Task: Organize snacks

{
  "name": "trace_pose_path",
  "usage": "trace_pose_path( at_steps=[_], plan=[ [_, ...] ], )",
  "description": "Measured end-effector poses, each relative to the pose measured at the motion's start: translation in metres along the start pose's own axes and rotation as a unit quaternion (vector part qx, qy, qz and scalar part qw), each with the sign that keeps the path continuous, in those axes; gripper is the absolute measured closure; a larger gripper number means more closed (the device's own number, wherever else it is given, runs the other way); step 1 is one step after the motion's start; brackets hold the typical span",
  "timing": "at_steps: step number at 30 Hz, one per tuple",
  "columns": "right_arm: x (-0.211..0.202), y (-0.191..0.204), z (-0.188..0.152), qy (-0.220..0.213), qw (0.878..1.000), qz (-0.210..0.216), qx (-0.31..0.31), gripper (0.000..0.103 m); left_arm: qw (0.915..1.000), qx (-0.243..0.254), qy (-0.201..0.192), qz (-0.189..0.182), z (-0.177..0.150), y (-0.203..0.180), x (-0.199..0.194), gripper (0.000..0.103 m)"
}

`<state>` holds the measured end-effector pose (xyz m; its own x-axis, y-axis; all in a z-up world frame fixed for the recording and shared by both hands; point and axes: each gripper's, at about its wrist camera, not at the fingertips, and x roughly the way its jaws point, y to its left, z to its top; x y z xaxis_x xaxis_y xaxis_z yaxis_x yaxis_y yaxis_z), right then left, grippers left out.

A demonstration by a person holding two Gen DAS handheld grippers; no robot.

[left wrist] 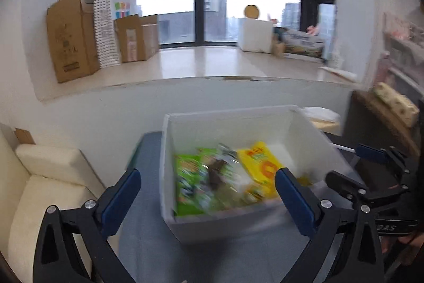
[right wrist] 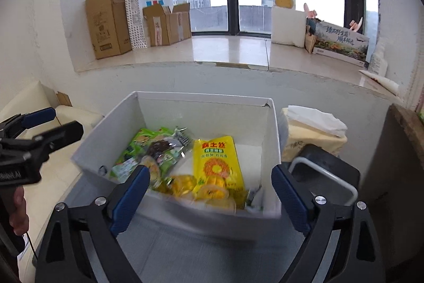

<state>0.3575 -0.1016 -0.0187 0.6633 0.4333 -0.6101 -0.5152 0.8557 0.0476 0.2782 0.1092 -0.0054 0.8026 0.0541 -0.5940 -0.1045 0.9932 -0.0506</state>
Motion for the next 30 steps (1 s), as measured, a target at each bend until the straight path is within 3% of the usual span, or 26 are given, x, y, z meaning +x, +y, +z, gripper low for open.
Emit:
trace_pose_path(
  at_steps=[4, 6, 14, 21, 30],
  plan=[
    [-0.044, 0.001, -0.026, -0.015, 1.000, 0.001, 0.008, 0.007, 0.9991, -0.012, -0.007, -0.040, -0.025, -0.013, -0.038, 0.000],
    [-0.070, -0.001, -0.042, -0.026, 0.999, 0.004, 0.026, 0.007, 0.9990, 0.001, -0.024, -0.037, -0.041, -0.025, -0.063, 0.000],
    [-0.159, 0.009, -0.086, -0.061, 0.998, -0.020, 0.018, 0.007, 0.9989, 0.026, -0.023, -0.032, -0.099, -0.056, -0.128, 0.000],
    [-0.197, 0.024, -0.106, -0.072, 0.997, 0.000, 0.020, 0.007, 0.9987, 0.022, -0.037, -0.026, -0.116, -0.067, -0.171, 0.000],
    [-0.217, 0.037, -0.117, -0.077, 0.997, -0.001, 0.015, 0.007, 0.9992, 0.002, -0.035, -0.019, -0.120, -0.060, -0.186, 0.000]
  ],
)
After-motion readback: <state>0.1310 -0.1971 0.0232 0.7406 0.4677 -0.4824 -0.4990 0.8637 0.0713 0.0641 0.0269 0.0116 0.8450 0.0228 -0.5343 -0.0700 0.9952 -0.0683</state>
